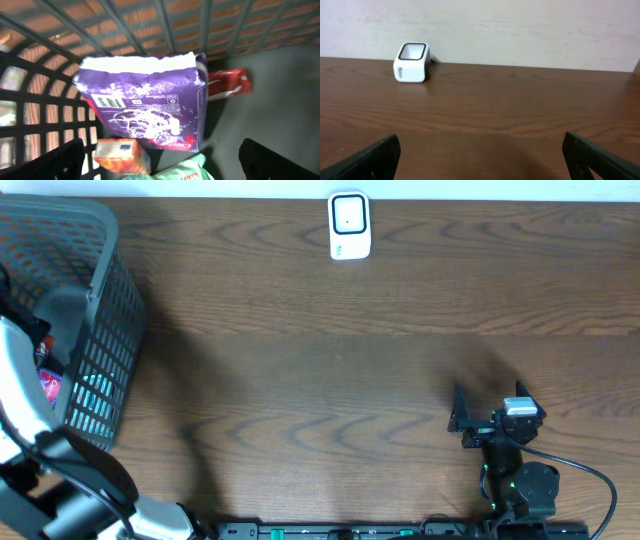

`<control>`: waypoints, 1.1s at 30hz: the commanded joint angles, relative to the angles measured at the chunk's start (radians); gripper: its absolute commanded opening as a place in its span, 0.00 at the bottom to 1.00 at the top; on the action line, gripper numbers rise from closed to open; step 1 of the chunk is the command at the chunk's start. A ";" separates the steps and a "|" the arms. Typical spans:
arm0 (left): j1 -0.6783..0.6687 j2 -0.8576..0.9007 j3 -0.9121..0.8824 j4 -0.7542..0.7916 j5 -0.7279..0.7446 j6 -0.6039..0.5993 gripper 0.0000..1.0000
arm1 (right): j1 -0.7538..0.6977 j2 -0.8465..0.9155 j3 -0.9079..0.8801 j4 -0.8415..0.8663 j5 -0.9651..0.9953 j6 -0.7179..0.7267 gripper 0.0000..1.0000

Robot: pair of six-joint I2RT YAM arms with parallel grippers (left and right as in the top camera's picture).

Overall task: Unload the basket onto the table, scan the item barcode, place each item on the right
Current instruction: 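Reach the left gripper into the basket and grasp the purple package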

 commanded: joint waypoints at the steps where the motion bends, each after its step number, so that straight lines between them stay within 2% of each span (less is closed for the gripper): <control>1: 0.000 0.076 -0.005 0.006 -0.037 -0.056 0.98 | -0.007 -0.003 -0.002 -0.004 -0.005 -0.011 0.99; 7: 0.000 0.147 -0.005 0.066 -0.048 -0.058 0.98 | -0.007 -0.003 -0.002 -0.004 -0.005 -0.011 0.99; 11: 0.000 0.184 -0.005 0.104 -0.148 -0.086 0.98 | -0.007 -0.003 -0.002 -0.004 -0.005 -0.011 0.99; 23: 0.002 0.304 -0.006 0.149 -0.074 -0.066 0.97 | -0.007 -0.003 -0.002 -0.004 -0.005 -0.011 0.99; 26: 0.002 0.318 -0.006 0.145 -0.074 -0.067 0.76 | -0.007 -0.003 -0.002 -0.004 -0.005 -0.011 0.99; 28: 0.002 0.318 -0.006 0.142 -0.074 -0.066 0.54 | -0.007 -0.003 -0.002 -0.004 -0.005 -0.011 0.99; 29: 0.002 0.318 -0.005 0.142 -0.074 -0.061 0.41 | -0.007 -0.003 -0.002 -0.004 -0.005 -0.011 0.99; 31: 0.002 0.316 -0.004 0.142 -0.076 -0.019 0.08 | -0.007 -0.003 -0.002 -0.004 -0.005 -0.011 0.99; 33: 0.002 0.305 -0.002 0.137 -0.077 0.027 0.07 | -0.007 -0.003 -0.002 -0.004 -0.005 -0.011 0.99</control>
